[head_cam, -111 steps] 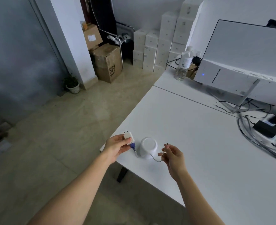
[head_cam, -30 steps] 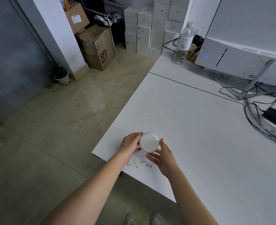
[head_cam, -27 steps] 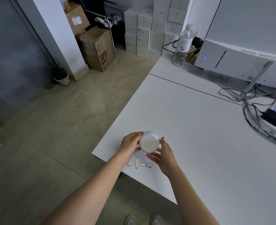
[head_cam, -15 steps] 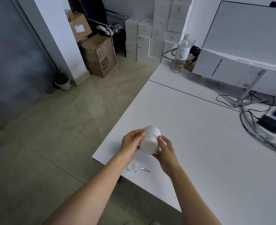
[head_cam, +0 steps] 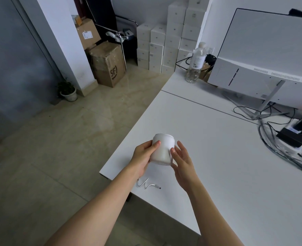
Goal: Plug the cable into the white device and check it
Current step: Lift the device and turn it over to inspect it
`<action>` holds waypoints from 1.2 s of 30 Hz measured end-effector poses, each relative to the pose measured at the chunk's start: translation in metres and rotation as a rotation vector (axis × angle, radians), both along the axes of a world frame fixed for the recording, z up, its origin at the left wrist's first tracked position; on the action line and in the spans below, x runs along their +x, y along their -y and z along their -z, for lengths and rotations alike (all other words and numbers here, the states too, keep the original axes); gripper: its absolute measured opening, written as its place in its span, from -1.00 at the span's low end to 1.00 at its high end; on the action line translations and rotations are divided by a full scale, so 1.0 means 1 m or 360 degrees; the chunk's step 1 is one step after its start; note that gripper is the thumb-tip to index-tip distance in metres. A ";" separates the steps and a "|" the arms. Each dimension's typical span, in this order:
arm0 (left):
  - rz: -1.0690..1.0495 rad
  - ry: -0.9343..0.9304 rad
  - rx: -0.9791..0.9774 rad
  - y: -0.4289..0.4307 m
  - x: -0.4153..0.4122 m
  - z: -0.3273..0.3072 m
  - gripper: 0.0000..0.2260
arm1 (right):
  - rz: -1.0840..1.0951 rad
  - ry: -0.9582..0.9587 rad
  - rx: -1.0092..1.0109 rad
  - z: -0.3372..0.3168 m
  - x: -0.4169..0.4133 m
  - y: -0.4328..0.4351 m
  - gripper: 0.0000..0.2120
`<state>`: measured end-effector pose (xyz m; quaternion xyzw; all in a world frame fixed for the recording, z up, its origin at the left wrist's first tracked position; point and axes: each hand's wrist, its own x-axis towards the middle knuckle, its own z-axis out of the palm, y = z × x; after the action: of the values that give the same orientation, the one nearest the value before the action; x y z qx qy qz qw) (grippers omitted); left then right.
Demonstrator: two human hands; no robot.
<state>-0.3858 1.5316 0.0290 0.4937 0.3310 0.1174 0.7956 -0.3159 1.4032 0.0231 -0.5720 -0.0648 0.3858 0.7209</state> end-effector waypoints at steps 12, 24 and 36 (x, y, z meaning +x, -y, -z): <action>0.0164 0.0111 0.0131 0.002 -0.005 -0.004 -0.75 | -0.0072 0.0178 -0.0070 -0.008 0.010 -0.002 -0.67; -0.0145 -0.0027 -0.0102 0.003 0.001 0.010 -0.66 | 0.0012 -0.0008 -0.0017 0.010 0.006 0.000 -0.54; -0.0293 -0.0057 -0.0258 0.001 0.003 0.044 -0.64 | -0.0016 -0.0190 0.0026 0.035 0.003 -0.007 -0.60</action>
<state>-0.3831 1.5309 -0.0153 0.3973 0.3975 0.1538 0.8127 -0.3131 1.4100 -0.0119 -0.5416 -0.0278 0.4225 0.7262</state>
